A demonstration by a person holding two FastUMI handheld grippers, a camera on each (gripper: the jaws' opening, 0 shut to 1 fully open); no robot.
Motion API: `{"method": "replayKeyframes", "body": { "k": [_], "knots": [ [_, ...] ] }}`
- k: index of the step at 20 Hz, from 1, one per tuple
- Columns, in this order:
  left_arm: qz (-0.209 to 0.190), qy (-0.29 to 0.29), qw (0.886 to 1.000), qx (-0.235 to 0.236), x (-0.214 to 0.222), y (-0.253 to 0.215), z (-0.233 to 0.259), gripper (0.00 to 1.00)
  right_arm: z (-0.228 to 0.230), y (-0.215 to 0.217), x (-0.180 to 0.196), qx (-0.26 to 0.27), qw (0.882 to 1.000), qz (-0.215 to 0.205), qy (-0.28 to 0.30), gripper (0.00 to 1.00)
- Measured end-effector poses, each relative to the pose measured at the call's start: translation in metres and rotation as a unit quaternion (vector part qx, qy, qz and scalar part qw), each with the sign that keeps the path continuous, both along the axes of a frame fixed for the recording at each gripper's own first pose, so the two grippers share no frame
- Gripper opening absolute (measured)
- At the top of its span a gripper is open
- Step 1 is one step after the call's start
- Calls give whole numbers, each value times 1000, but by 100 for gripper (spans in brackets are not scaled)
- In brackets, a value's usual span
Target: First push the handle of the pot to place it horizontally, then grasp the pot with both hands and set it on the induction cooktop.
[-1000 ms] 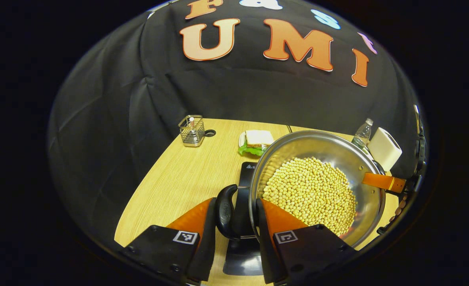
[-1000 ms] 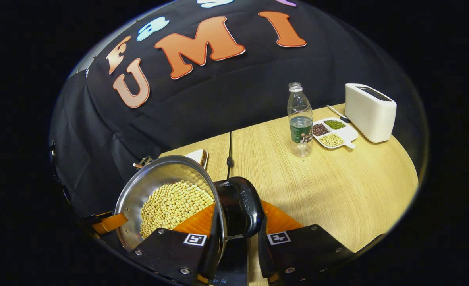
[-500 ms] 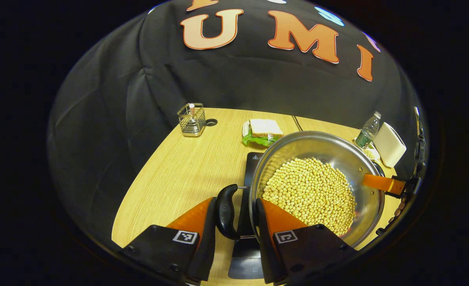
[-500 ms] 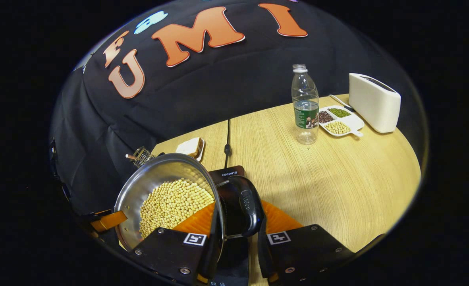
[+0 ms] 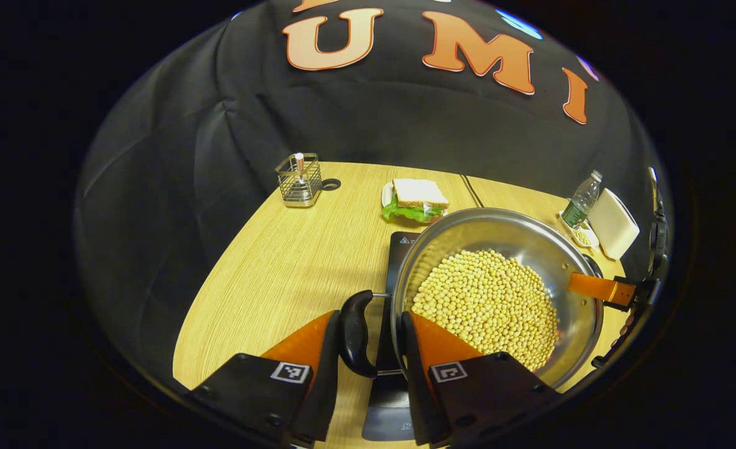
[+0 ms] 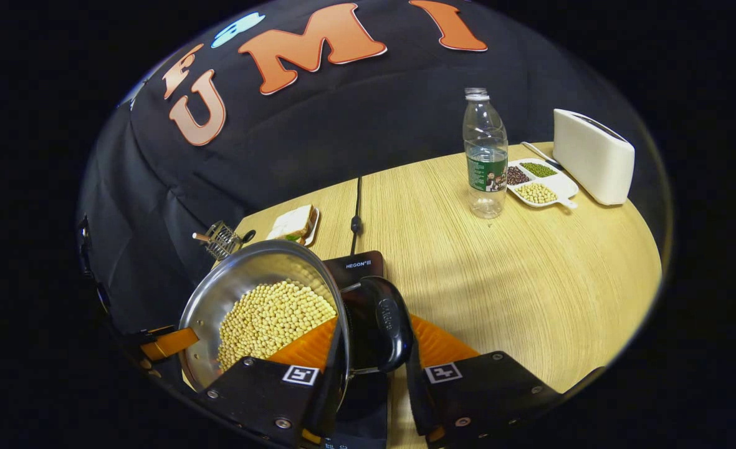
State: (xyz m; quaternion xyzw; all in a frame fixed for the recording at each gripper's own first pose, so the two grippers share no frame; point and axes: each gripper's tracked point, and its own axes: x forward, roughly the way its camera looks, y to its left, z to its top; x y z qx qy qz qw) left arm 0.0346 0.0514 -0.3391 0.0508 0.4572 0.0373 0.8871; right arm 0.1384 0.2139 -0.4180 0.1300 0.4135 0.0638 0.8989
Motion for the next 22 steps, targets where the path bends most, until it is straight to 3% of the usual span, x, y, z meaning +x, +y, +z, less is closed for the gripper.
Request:
{"method": "replayKeyframes", "body": {
  "k": [2,3,4,5,7,8,9,11,13,14,15,16,22],
  "knots": [
    [-1,-3,1000,5,1,1,0,63,2,2,0,5,1000,2,-1,53],
    [0,-7,1000,9,3,2,2,61,5,-1,2,2,1000,-1,-7,49],
    [0,-12,1000,11,4,2,4,67,10,-6,4,-6,1000,-4,-15,59],
    [-2,-19,1000,14,5,1,8,63,16,-10,5,-13,1000,-5,-25,68],
    [-8,-38,999,17,11,-1,17,75,30,-19,8,-19,999,-9,-42,84],
    [-12,-47,999,20,13,-3,22,89,39,-24,8,-20,998,-13,-50,89],
    [-14,-55,998,25,14,-3,27,93,46,-29,8,-22,998,-17,-58,94],
    [-20,-80,996,35,19,-7,44,97,61,-39,5,-28,997,-19,-74,95],
    [-22,-108,993,32,24,-13,61,92,77,-49,2,-36,995,-19,-91,95],
    [-23,-121,992,27,25,-19,68,97,86,-54,-1,-39,994,-19,-100,95],
    [-24,-133,991,22,26,-26,78,92,96,-58,-4,-42,993,-19,-109,95],
    [-26,-149,988,21,27,-32,90,97,107,-64,-8,-44,992,-20,-120,95],
    [-55,-247,967,12,26,-80,177,96,187,-100,-27,-66,977,-29,-200,95]
  ]
}}
